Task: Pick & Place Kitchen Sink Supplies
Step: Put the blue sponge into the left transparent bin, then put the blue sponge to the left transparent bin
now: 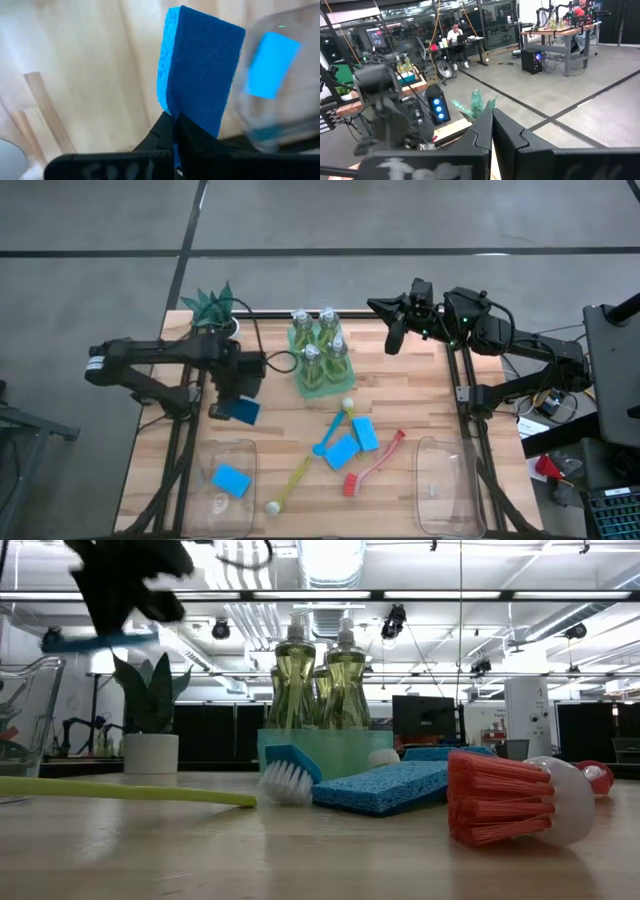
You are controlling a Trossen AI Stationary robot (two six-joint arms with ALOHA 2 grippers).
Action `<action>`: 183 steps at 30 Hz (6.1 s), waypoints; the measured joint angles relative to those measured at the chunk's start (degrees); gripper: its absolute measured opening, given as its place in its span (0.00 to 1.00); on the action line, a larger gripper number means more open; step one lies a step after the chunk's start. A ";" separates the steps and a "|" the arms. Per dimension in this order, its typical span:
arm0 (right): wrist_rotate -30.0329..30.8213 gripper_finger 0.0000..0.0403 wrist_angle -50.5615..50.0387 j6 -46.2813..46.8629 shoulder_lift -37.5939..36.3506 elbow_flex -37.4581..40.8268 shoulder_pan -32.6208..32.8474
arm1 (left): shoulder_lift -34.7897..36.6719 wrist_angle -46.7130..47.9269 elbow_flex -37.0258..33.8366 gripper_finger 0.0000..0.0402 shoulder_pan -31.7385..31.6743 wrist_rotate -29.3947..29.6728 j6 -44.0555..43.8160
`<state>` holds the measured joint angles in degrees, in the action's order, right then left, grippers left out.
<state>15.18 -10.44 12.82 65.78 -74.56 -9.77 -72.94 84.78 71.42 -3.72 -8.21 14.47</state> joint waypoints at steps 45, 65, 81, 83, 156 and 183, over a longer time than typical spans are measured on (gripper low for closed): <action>-0.20 0.02 -0.07 -1.06 0.00 0.02 0.01 | -6.51 -28.81 -19.85 0.02 34.22 -17.42 -28.06; -0.15 0.02 -1.92 -1.05 0.02 0.02 0.01 | -7.33 -34.30 -20.19 0.03 33.79 -24.33 -28.49; -0.11 0.02 -2.71 -1.05 0.02 0.02 0.01 | -7.39 -34.23 -20.17 0.26 33.79 -21.94 -27.60; -0.11 0.02 -2.71 -1.05 0.02 0.02 0.01 | -7.39 -33.27 -20.15 0.30 33.67 -19.35 -28.07; -34.62 0.91 -42.27 43.37 28.78 0.03 8.88 | 2.68 -38.12 23.01 0.37 6.81 26.47 -25.00; -30.23 0.66 -38.85 46.45 42.41 0.11 18.07 | 2.71 -35.20 23.04 0.37 6.79 26.32 -23.42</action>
<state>-15.05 -49.29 59.26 108.19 -74.46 8.29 -70.24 49.58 94.45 3.07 18.11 -8.95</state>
